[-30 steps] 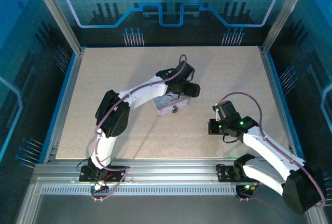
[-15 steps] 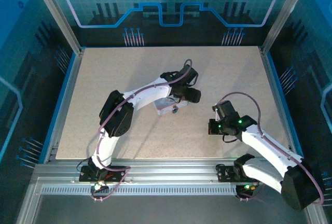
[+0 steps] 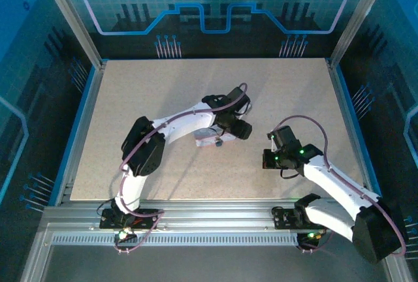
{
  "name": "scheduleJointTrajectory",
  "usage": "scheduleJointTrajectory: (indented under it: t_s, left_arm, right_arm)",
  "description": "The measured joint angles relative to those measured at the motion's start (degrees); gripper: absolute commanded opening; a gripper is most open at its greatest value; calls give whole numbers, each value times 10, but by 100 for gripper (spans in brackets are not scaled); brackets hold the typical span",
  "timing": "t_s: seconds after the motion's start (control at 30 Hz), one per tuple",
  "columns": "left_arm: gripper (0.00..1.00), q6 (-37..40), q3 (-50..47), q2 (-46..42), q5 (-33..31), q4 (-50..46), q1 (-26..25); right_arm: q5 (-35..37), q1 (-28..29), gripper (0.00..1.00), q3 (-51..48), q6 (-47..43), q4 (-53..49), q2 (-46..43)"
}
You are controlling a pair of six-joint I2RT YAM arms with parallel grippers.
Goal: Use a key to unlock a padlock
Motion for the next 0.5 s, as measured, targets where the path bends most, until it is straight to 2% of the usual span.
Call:
scheduleJointTrajectory:
  t_s: [0.27,0.5]
  left_arm:
    - [70,16,-89,-68,32,-10,-1]
    - [73,9,-139,-117,36,-10,2]
  right_arm:
    - [-11,-2,0,0,-6,12,15]
    - [-25,-2,0,2,-7,22,27]
